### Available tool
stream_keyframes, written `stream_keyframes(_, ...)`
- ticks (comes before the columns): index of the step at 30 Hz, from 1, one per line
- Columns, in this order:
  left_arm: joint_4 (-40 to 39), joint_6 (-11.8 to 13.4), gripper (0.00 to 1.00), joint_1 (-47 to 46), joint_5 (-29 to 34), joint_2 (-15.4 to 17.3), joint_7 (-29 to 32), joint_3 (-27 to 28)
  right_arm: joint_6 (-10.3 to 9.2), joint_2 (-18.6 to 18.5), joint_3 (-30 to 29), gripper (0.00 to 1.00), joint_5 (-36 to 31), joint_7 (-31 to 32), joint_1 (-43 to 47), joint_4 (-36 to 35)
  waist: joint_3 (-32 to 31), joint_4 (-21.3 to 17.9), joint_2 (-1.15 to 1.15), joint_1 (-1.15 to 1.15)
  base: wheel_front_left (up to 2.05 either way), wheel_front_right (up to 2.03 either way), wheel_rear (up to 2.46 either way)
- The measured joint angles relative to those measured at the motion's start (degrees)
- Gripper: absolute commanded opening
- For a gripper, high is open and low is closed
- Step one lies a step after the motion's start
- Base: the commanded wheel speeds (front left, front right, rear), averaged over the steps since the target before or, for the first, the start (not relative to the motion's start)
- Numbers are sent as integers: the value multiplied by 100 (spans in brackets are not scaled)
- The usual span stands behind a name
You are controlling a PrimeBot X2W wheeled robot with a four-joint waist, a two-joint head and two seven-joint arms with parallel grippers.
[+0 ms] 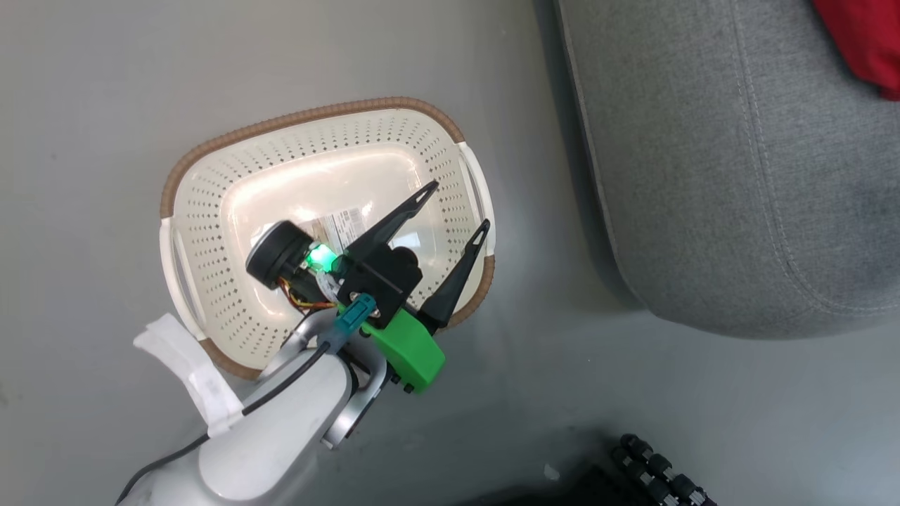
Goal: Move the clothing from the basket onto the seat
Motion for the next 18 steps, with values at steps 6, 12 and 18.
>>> stream_keyframes(6,576,126,100,353,-277,-344,-800,212,0,568,513,100,69,0,1177,-289,-569,8,0,-1,0,0,0)
stream_keyframes(12,1023,162,100,916,-609,-772,-1077,811,0,906,1557,100,299,0,1989,-378,-1301,139,0,-1,0,0,0)
stream_keyframes(18,604,71,100,1940,-261,-1165,-1111,2094,0,1073,2664,100,559,0,2528,-419,-2113,406,0,-1,0,0,0)
